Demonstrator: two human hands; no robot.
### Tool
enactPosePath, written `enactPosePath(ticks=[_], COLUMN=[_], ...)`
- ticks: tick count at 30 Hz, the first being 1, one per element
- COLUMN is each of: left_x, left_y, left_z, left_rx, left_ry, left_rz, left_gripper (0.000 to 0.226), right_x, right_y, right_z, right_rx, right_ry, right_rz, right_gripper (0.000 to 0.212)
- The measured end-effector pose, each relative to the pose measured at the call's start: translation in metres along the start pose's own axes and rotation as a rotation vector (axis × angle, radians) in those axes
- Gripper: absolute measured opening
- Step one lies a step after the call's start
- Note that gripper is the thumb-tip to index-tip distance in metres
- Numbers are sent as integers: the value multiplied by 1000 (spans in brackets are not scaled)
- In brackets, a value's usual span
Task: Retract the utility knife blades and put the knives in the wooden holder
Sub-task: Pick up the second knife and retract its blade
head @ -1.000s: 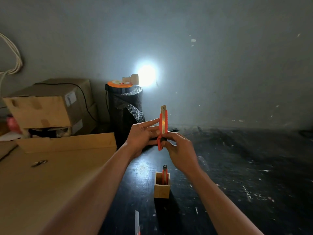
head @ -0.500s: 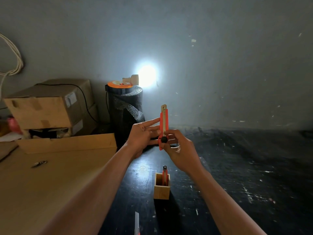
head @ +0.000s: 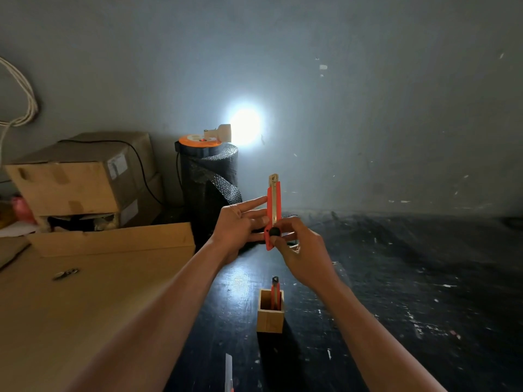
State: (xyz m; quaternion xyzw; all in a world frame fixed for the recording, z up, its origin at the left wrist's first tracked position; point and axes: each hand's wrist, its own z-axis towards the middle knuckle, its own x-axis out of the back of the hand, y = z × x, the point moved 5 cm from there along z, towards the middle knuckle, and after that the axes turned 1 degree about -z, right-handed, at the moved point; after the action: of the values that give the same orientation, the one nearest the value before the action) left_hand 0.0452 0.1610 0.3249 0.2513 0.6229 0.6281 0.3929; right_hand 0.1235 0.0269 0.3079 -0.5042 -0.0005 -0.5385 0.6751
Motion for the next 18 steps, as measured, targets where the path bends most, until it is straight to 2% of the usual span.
enactPosePath(ticks=[4, 7, 12, 18], left_x=[0, 3, 5, 10], left_y=[-3, -4, -6, -20], left_z=[0, 1, 2, 4], left_rx=[-1, -4, 0, 20], left_ry=[2, 2, 16, 29], left_rz=[8, 5, 18, 22], left_gripper=[50, 50, 49, 48], right_x=[-4, -4, -7, -11], right_y=[4, 4, 8, 15], right_z=[0, -2, 2, 5], right_rx=[-50, -18, -75, -108], right_ry=[12, -15, -4, 46], right_rz=[34, 10, 31, 68], right_gripper=[28, 37, 20, 23])
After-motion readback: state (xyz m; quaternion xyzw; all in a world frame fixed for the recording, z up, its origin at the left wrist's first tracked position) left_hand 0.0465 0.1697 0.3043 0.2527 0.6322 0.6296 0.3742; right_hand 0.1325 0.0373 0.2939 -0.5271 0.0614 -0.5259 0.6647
